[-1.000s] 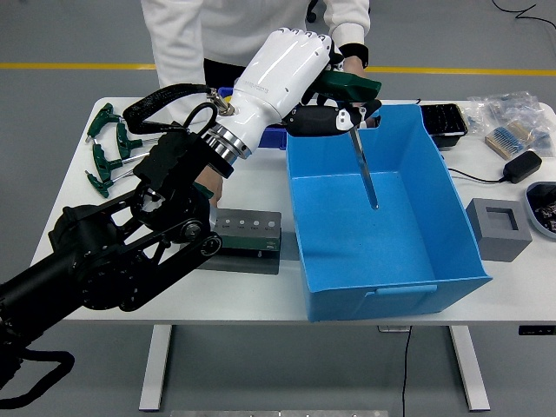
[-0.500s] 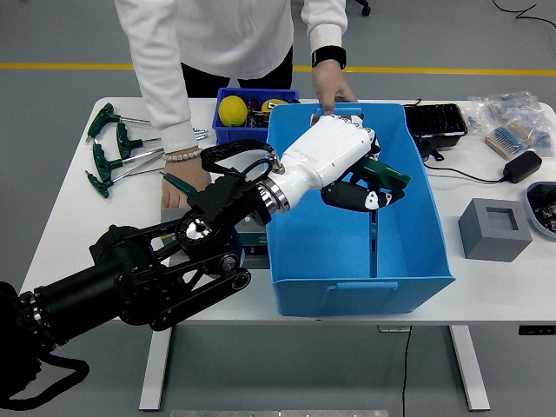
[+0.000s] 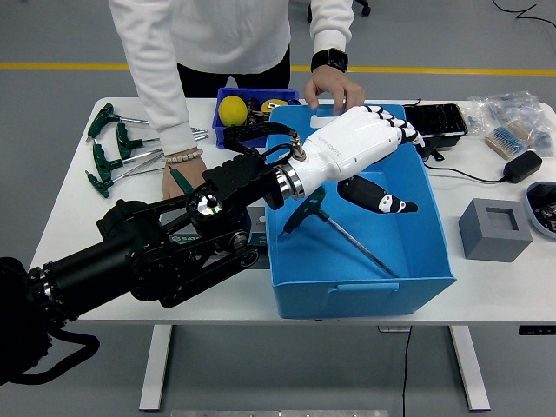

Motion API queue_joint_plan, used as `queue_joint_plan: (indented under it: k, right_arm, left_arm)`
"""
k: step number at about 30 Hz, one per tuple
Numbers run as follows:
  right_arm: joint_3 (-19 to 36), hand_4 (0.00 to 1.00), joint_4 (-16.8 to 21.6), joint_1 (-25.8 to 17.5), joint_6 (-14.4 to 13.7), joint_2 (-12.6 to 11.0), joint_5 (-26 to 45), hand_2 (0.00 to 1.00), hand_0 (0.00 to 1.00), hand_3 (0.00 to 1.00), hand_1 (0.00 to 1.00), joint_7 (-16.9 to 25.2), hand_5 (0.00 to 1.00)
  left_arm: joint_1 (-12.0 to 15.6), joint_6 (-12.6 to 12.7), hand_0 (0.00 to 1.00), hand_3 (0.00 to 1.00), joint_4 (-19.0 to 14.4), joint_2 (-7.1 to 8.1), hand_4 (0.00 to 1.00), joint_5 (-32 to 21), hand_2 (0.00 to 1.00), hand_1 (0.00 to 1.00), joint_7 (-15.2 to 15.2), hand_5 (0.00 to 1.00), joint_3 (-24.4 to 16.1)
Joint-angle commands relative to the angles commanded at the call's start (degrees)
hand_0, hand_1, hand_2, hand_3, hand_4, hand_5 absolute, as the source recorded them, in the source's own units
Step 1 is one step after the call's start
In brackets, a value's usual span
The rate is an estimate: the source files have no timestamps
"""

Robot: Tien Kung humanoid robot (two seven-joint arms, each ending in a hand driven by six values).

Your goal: Lift tool from toolbox,place it in box,lift tool from toolbox,place it in box

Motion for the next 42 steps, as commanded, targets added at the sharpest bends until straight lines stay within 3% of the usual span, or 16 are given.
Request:
queue_joint_plan:
  k: [4, 7, 8, 13, 14, 18, 19, 20, 23, 28, 42]
  right_arm:
    - [-0.2, 0.937, 0.0, 0.0, 0.0, 0.1, 0.3, 0.779, 0.724, 0.755, 0.682, 0.1, 0.867]
    - [-0.5, 0.937, 0.0, 0.0, -0.1, 0.1, 1.0, 0.779, 0.724, 0.755, 0.682, 0.2, 0.867]
    - [-0.6, 0.937, 0.0, -0.1, -0.1, 0.1, 1.3, 0.779, 0.723, 0.755, 0.682, 0.3, 0.866]
    - [-0.6, 0.937, 0.0, -0.2, -0.1, 0.3, 1.7, 0.779, 0.723, 0.755, 0.682, 0.3, 0.866]
    - [-0.6, 0.938, 0.0, -0.3, -0.1, 0.3, 1.7, 0.778, 0.724, 0.755, 0.682, 0.3, 0.866]
    - [-1.1, 0.938, 0.0, -0.4, -0.2, 0.4, 2.3, 0.778, 0.724, 0.755, 0.682, 0.5, 0.866]
    - [-1.2, 0.938, 0.0, -0.4, -0.2, 0.4, 2.5, 0.778, 0.724, 0.755, 0.682, 0.5, 0.866]
    - [-1.3, 0.937, 0.0, -0.4, -0.2, 0.4, 2.6, 0.778, 0.724, 0.754, 0.682, 0.5, 0.866]
    - [-1.7, 0.937, 0.0, -0.5, -0.3, 0.4, 3.2, 0.778, 0.724, 0.754, 0.682, 0.6, 0.866]
    - [-2.1, 0.937, 0.0, -0.5, -0.3, 0.5, 3.4, 0.778, 0.723, 0.754, 0.682, 0.6, 0.866]
    - [-2.3, 0.937, 0.0, -0.3, -0.4, 0.6, 3.8, 0.778, 0.724, 0.752, 0.682, 0.5, 0.866]
  left_arm:
    - [0.6, 1.0, 0.753, 0.637, -1.5, 0.95, 0.944, 0.3, 0.836, 0.752, -0.5, 0.598, -2.4]
    - [1.4, -1.1, 0.753, 0.637, -3.9, 3.08, 0.944, 3.0, 0.836, 0.752, 0.5, 0.598, -4.5]
    - [1.6, -2.2, 0.716, 0.592, -4.5, 4.12, 0.948, 4.2, 0.63, 0.601, 0.9, 0.621, -5.1]
    - [2.8, -9.3, 0.716, 0.592, -5.6, 10.48, 0.948, 9.3, 0.63, 0.601, 2.5, 0.621, -6.3]
    - [3.0, -10.5, 0.694, 0.575, -5.5, 11.26, 0.971, 9.0, 0.551, 0.544, 2.7, 0.766, -6.5]
    - [5.5, -17.2, 0.694, 0.575, -4.2, 17.1, 0.971, 8.3, 0.551, 0.544, 4.4, 0.766, -8.4]
    - [5.9, -18.6, 0.694, 0.575, -4.0, 18.23, 0.971, 8.5, 0.551, 0.544, 4.9, 0.766, -8.7]
    - [6.4, -20.0, 0.714, 0.564, -3.8, 19.29, 0.971, 8.7, 0.554, 0.553, 5.4, 0.884, -9.0]
    - [7.7, -24.7, 0.714, 0.564, -3.8, 22.04, 0.971, 8.8, 0.554, 0.553, 6.7, 0.884, -10.0]
    - [8.6, -29.8, 0.73, 0.54, -4.6, 24.26, 0.963, 7.6, 0.555, 0.57, 7.5, 0.913, -10.0]
    - [9.1, -32.2, 0.736, 0.525, -7.4, 25.53, 0.963, 4.0, 0.548, 0.575, 8.3, 0.934, -8.1]
